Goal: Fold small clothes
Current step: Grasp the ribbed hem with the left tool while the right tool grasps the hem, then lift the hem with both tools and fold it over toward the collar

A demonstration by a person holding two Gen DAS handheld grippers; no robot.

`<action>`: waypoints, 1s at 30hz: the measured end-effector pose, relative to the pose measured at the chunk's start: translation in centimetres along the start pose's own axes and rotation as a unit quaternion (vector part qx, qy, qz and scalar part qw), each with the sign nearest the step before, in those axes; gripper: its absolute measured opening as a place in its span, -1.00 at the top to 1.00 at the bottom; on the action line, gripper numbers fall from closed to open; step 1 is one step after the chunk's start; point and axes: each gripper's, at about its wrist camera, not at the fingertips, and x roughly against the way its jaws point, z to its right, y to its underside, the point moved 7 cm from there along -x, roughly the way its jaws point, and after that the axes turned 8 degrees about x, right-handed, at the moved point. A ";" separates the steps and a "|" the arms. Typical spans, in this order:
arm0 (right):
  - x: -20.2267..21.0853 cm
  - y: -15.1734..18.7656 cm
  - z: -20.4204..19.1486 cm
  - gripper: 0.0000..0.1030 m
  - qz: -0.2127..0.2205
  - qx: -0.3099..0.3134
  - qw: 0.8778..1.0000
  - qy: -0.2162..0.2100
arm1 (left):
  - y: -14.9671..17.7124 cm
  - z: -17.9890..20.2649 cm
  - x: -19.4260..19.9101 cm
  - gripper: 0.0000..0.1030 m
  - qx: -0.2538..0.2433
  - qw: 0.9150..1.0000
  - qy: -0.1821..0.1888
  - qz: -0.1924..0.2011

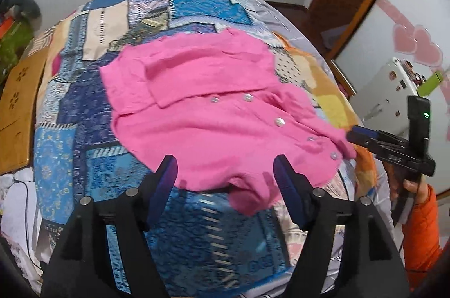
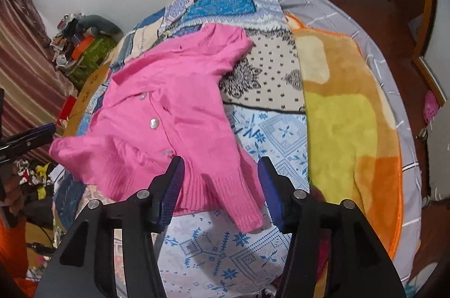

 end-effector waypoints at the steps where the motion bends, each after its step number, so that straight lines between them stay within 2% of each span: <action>1: -0.2 0.1 0.1 0.02 -0.004 -0.001 1.000 0.000 | 0.2 0.3 -0.2 -0.40 -0.002 1.000 0.002 -0.003; 10: -1.1 1.6 1.0 0.02 -0.022 -0.014 1.000 -0.006 | 2.1 1.9 -3.0 -0.43 -0.009 0.999 0.006 -0.051; 15: -1.2 1.7 0.6 0.02 -0.019 -0.010 1.000 -0.015 | 2.3 2.2 -4.1 -0.42 -0.005 0.998 0.014 -0.062; 17: -1.3 1.7 0.3 0.02 -0.018 -0.006 1.000 -0.019 | 2.3 2.4 -4.6 -0.26 -0.009 0.998 0.016 -0.067; 19: -1.6 1.5 0.1 0.03 -0.019 -0.002 1.000 -0.022 | 2.4 2.7 -5.1 0.02 -0.012 0.997 0.018 -0.075; 21: -1.8 1.5 -0.2 0.03 -0.021 0.004 0.999 -0.026 | 2.4 2.8 -5.6 0.18 -0.014 0.997 0.019 -0.079; 23: -2.0 1.4 -0.4 0.14 -0.020 0.010 0.999 -0.026 | 2.4 2.8 -6.0 0.43 -0.017 0.997 0.018 -0.078; 25: -2.2 1.3 -0.6 0.44 -0.020 0.013 0.999 -0.026 | 2.3 2.8 -6.1 0.74 -0.019 0.997 0.015 -0.073; 26: -2.2 1.2 -0.6 0.53 -0.017 0.015 0.999 -0.024 | 2.1 2.8 -6.0 0.74 -0.019 0.998 0.013 -0.066; 27: -2.0 1.0 -0.6 0.73 -0.012 0.018 1.000 -0.021 | 2.0 2.6 -5.8 0.76 -0.019 0.998 0.011 -0.061; 30: -1.2 0.4 -1.1 0.86 0.003 0.026 0.999 -0.026 | 1.2 2.1 -4.6 0.78 -0.017 0.999 0.003 -0.031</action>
